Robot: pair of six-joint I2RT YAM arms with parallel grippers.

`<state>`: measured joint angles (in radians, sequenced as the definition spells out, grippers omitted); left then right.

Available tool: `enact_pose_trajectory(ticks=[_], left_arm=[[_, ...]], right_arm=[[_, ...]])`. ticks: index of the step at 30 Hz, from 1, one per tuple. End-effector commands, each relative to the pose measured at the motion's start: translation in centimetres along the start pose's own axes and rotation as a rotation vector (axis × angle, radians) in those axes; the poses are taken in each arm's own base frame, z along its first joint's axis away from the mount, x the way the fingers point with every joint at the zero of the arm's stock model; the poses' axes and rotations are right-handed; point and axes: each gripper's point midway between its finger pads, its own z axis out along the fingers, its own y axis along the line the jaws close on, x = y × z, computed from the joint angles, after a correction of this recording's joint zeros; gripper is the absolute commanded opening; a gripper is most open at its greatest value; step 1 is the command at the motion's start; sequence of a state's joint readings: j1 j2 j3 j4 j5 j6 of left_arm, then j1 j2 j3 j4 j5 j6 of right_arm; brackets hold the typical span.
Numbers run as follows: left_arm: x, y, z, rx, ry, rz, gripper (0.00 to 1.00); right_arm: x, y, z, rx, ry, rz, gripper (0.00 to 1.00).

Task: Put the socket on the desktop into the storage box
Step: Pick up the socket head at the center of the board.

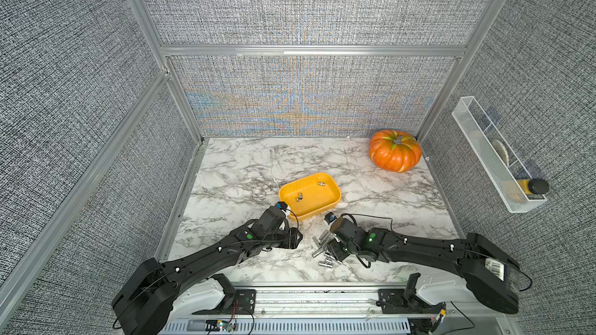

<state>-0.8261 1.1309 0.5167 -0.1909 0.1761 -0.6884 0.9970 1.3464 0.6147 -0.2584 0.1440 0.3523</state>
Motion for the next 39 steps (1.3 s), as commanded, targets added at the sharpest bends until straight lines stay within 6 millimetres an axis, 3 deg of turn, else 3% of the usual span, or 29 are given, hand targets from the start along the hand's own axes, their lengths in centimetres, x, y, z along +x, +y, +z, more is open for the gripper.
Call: enact_pose_trajectory(ticks=[1,20,39], left_arm=[[-0.5,-0.6,0.1,0.022,-0.015,0.008,0.72],[-0.3,-0.5,0.5,0.015,-0.002,0.011,0.72],[-0.9,-0.8,0.9,0.013,-0.005,0.02,0.72]], right_arm=[[0.1,0.5,-0.3,-0.029,0.006,-0.017,0.61],[1.0,0.4,0.3,-0.034,0.043,-0.026,0.67],[0.8,-1.3,1.1,0.007,0.055,0.024,0.66]])
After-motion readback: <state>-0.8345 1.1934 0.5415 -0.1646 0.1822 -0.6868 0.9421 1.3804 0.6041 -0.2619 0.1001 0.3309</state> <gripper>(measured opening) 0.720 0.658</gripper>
